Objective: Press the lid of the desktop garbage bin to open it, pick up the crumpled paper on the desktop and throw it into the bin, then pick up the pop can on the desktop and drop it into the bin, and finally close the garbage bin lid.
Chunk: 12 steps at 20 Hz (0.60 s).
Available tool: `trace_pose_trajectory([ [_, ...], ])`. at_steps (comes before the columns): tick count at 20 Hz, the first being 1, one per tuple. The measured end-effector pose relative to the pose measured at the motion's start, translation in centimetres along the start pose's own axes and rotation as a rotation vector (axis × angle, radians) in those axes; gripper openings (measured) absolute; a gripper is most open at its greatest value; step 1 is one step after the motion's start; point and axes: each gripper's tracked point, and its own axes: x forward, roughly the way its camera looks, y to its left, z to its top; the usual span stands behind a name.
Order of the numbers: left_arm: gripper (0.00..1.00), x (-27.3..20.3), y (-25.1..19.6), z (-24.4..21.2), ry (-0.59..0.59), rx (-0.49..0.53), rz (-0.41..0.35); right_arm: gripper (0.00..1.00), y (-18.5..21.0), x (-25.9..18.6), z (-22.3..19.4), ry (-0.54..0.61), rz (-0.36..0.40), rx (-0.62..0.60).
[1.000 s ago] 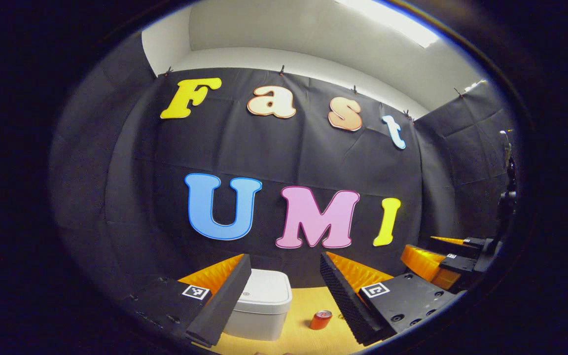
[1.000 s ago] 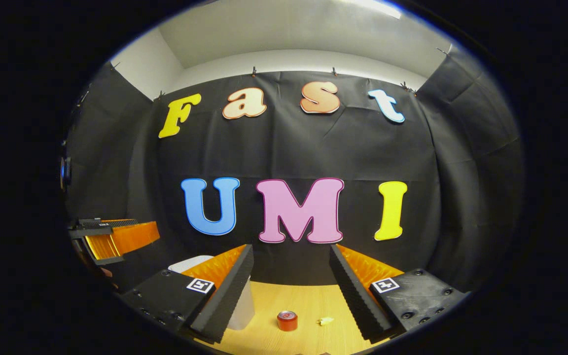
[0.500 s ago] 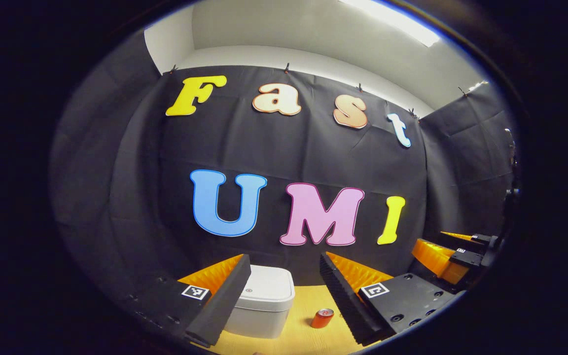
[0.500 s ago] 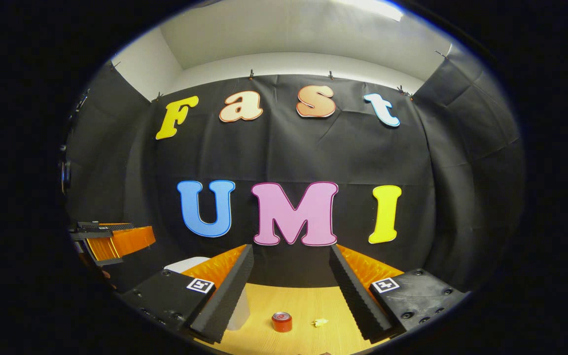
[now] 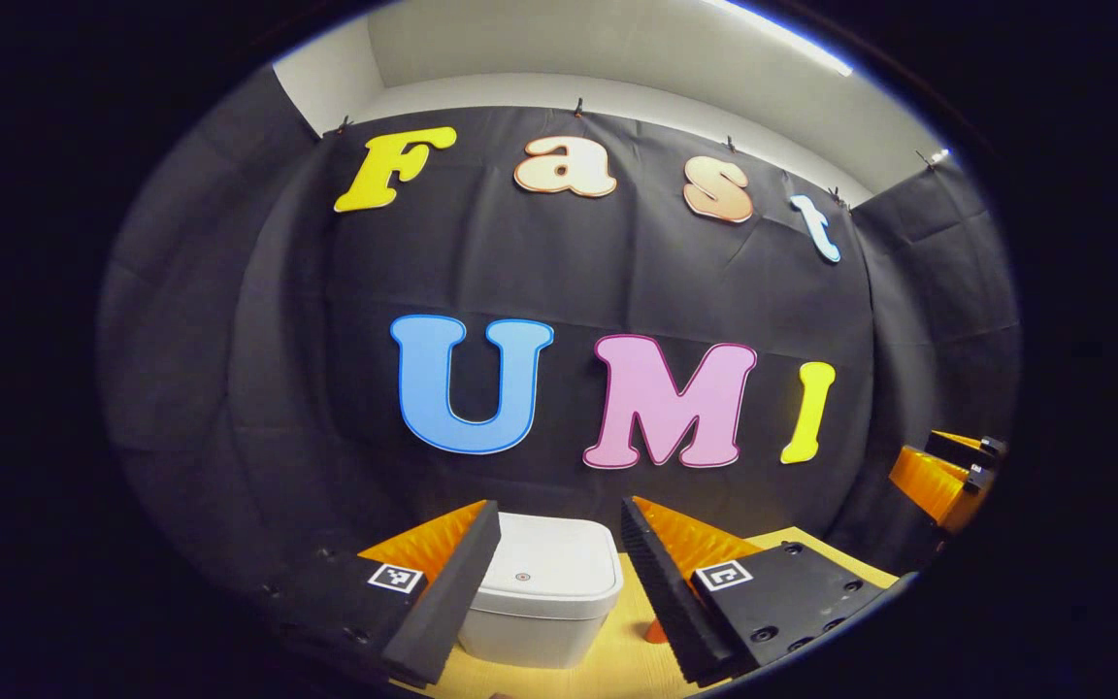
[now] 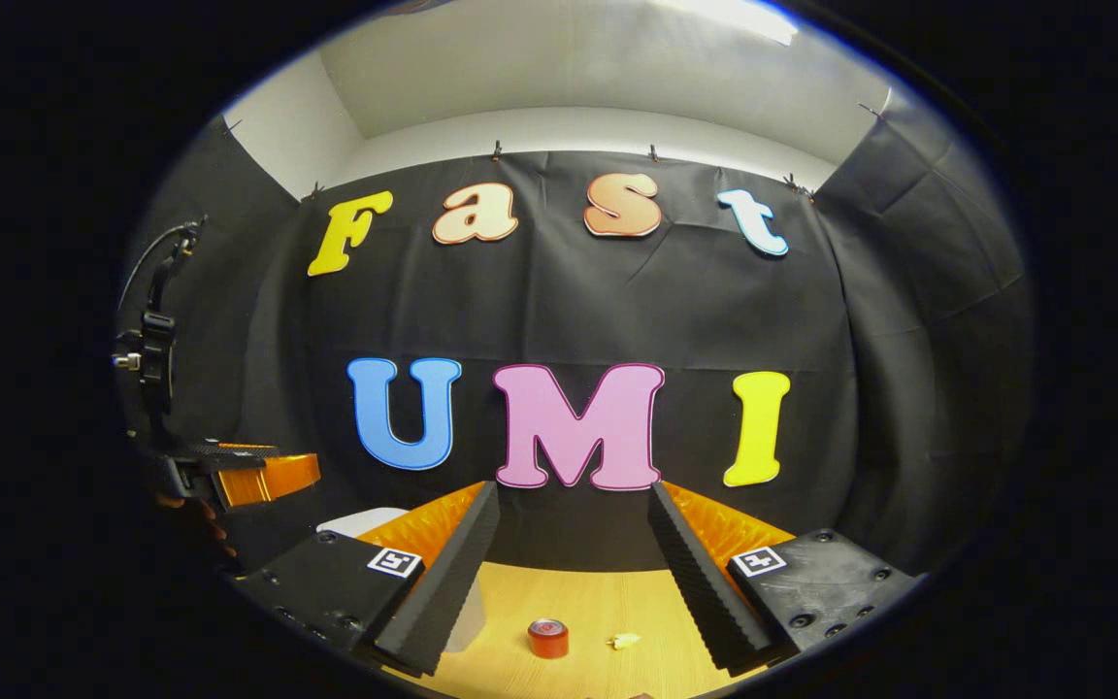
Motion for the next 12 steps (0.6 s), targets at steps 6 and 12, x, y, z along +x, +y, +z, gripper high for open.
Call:
trace_pose_trajectory([
  [6,0.56,4.5,1.1,-2.0,0.059,0.026,-0.009,0.99,-1.0,0.5,-0.7,0.024,-0.014,-0.020],
  [12,0.13,9.2,3.4,-6.8,0.206,0.002,0.034,0.99,-0.9,0.7,-0.9,0.045,-0.022,-0.005],
])
